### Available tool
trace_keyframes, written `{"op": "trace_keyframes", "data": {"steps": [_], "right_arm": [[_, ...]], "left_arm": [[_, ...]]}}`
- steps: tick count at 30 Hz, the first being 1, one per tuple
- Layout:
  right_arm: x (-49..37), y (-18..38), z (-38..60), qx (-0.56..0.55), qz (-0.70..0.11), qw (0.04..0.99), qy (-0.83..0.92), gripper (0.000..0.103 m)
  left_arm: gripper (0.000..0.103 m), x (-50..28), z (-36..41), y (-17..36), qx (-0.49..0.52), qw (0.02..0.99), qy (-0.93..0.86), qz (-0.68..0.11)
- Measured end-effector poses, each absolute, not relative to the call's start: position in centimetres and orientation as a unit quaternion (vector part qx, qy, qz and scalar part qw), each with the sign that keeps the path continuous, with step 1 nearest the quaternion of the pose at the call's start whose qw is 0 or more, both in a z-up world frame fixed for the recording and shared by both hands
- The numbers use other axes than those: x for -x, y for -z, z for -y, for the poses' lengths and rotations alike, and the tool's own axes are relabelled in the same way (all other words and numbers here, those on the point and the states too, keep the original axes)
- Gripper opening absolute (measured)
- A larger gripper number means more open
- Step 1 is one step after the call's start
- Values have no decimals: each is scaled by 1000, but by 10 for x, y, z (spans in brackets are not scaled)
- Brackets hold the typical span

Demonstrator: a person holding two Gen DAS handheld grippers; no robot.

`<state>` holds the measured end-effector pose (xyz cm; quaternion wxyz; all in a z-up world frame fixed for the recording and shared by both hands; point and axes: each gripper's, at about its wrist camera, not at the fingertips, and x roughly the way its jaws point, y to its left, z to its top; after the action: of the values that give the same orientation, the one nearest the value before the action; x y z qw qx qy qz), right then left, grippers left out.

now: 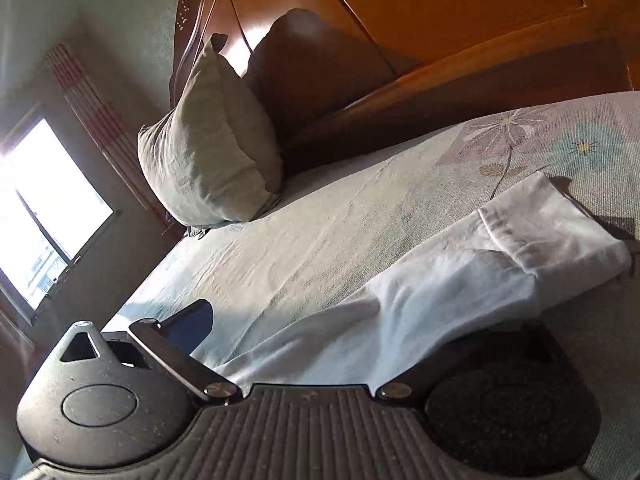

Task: Fold clothes
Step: 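Grasp the sleeve cuff with the right gripper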

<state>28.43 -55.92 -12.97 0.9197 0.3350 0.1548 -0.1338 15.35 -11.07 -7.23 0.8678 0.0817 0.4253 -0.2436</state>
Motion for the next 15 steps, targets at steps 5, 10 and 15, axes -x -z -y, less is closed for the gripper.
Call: {"op": "trace_keyframes", "data": {"steps": [5,10,15], "right_arm": [[-279,127,547,-365,-153,911,120,103],[-290,127,563,-352,-142,914,140,103],[-281,118,579,-392,-102,908,103,103]], "left_arm": [[102,-153,109,73,-81,868,246,-423],[102,-151,105,73,-89,871,242,-418],[102,-153,97,78,-75,870,234,-426]]}}
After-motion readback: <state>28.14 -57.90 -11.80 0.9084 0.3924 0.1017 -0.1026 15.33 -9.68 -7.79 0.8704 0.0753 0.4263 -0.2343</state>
